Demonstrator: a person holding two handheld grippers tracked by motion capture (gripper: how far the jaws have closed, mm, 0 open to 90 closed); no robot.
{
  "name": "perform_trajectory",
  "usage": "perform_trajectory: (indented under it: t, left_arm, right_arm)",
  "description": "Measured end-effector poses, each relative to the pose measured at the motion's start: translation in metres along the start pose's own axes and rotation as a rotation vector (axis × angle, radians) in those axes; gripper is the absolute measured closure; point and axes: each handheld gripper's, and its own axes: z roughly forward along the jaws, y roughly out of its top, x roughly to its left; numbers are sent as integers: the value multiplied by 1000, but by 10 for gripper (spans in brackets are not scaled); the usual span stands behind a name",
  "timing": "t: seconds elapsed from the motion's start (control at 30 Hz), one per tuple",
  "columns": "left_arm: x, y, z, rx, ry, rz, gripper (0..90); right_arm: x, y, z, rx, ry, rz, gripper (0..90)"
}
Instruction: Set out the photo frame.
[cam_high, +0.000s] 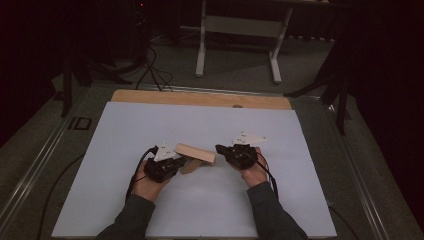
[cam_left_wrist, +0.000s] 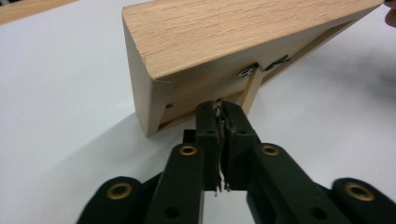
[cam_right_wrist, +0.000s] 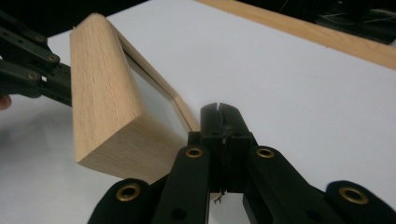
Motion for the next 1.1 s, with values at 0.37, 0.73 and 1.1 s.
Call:
perform_trajectory:
  t: [0.37,0.73,1.1]
  left_arm:
    - [1,2,8,6,22,7,896]
    - [-3,6,13,-8,10,-1,896]
    - [-9,12,9,-27,-9,5,897]
  right_arm:
    - [3,-4,9,28,12,-11,897]
    - [4,-5,9,32,16,-16,898]
    - [5,-5,9,40,25,-37,898]
